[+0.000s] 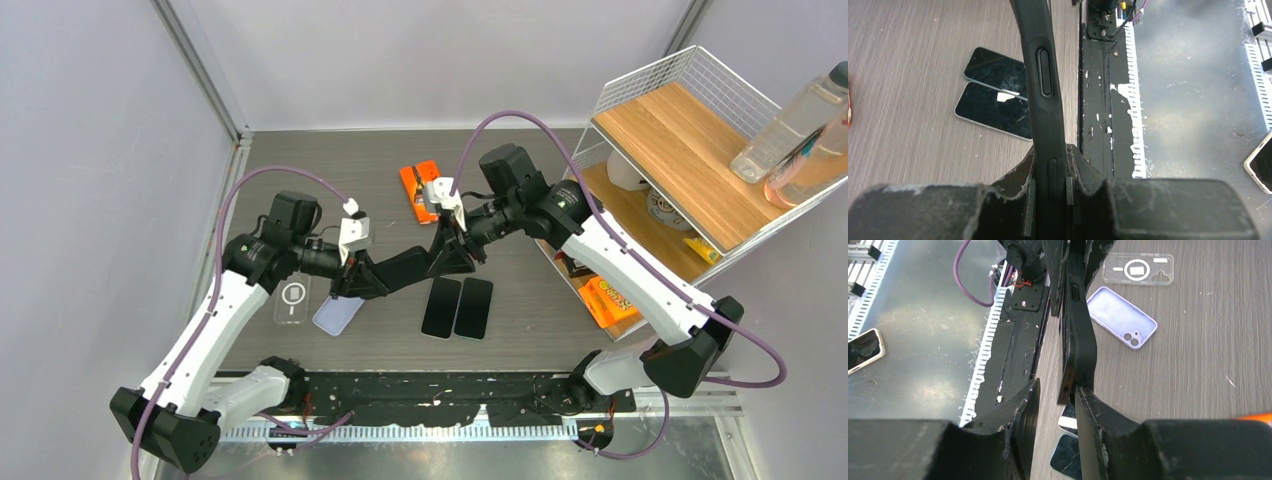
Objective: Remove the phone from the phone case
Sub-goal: Remove the phone case from the phone.
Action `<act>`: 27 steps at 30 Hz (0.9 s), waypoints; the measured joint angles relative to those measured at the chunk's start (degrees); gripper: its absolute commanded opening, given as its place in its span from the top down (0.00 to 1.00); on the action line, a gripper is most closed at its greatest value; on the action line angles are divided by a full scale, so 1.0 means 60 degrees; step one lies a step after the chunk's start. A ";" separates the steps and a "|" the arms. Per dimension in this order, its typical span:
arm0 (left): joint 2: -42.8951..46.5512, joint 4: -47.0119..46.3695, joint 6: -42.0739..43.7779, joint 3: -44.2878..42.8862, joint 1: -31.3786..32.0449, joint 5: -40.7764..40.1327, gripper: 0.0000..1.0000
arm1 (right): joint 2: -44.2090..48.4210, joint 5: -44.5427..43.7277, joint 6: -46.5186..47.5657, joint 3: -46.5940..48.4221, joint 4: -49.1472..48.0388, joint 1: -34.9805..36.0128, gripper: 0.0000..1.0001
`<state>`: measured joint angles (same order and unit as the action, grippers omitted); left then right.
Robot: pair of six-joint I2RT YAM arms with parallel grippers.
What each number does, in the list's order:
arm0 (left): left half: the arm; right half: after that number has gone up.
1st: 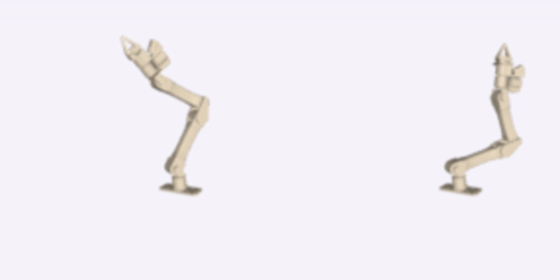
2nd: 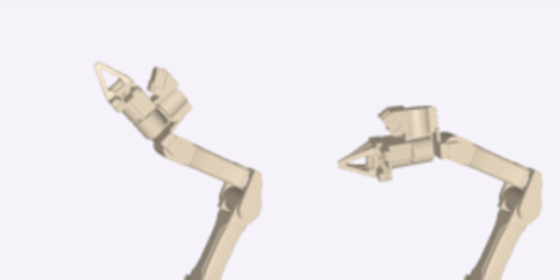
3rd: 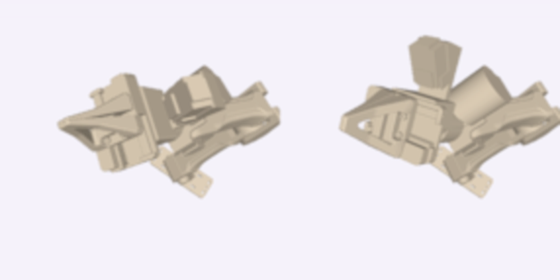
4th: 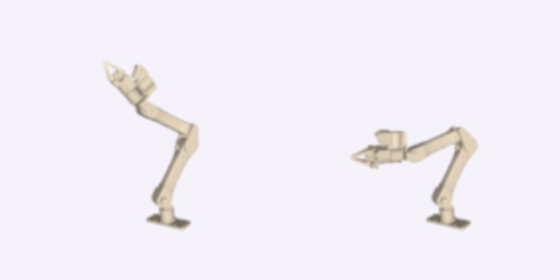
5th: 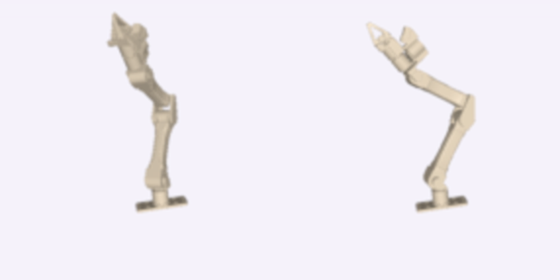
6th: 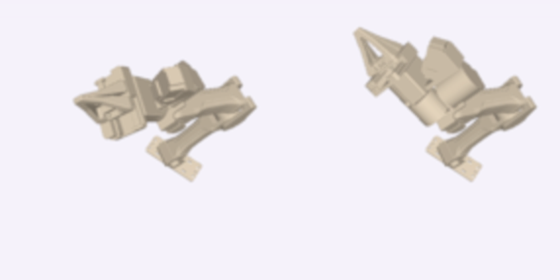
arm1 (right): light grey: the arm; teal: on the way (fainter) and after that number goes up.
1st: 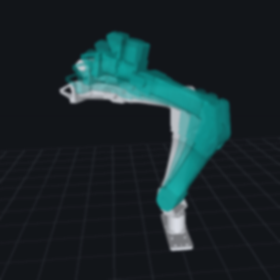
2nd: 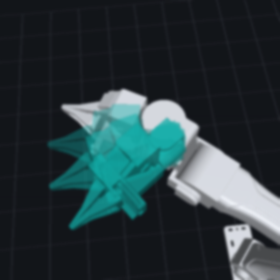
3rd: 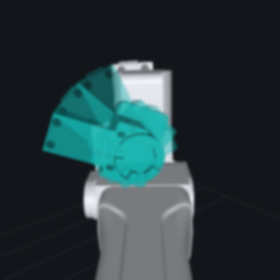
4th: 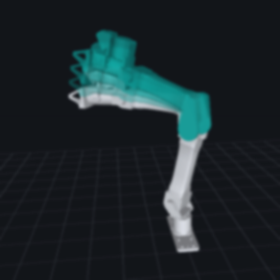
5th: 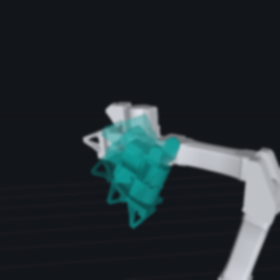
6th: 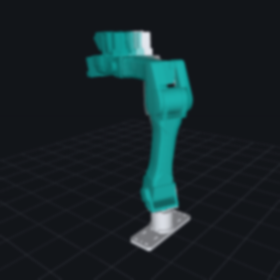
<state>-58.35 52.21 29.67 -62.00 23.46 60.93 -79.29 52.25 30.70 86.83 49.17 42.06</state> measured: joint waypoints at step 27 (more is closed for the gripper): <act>-0.0076 -0.1195 -0.1428 0.0000 0.0149 -0.0969 0.62 | -0.0244 -0.0437 0.0251 -0.0710 -0.1508 0.0237 0.94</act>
<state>-58.81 45.04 21.10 -62.00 24.36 55.11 -80.75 49.63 32.21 82.56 40.12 43.48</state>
